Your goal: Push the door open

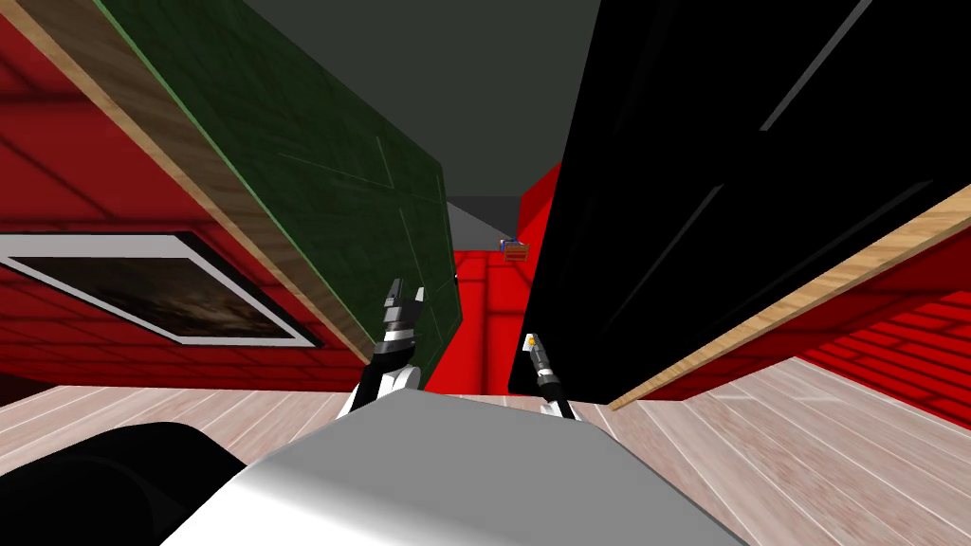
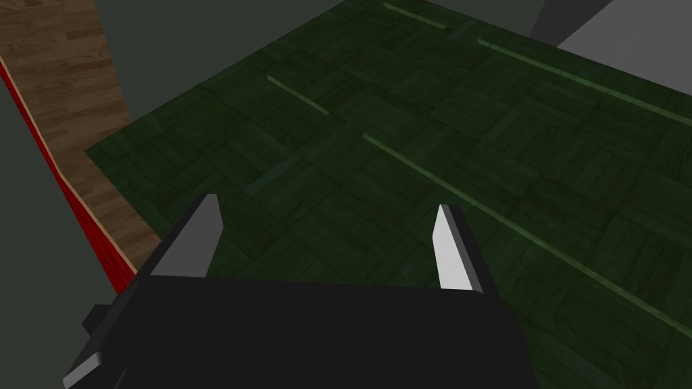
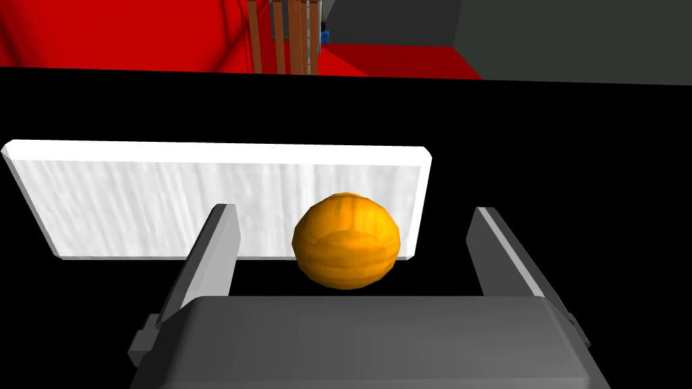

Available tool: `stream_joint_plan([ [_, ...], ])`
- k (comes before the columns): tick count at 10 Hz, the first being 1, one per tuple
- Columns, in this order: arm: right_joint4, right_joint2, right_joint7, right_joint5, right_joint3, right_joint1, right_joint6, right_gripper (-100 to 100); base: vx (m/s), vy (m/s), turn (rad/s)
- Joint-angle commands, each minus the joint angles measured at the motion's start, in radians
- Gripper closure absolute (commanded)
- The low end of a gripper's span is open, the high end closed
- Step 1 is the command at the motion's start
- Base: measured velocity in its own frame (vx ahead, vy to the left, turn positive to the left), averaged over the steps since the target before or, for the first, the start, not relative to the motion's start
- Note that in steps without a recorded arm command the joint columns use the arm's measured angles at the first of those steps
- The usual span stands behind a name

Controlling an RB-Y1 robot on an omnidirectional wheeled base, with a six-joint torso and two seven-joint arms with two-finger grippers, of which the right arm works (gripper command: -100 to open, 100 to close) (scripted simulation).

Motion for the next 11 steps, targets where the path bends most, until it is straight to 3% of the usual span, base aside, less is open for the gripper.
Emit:
stream_joint_plan([
  [1,0.000,-0.001,0.000,0.000,-0.001,-0.001,0.002,100,-0.017,0.006,0.001],
  [6,0.000,-0.001,0.000,0.000,-0.001,-0.001,0.002,100,-0.010,0.001,0.001],
  [11,0.017,0.002,0.018,-0.016,-0.050,-0.007,0.003,100,0.163,0.044,-0.038],
])
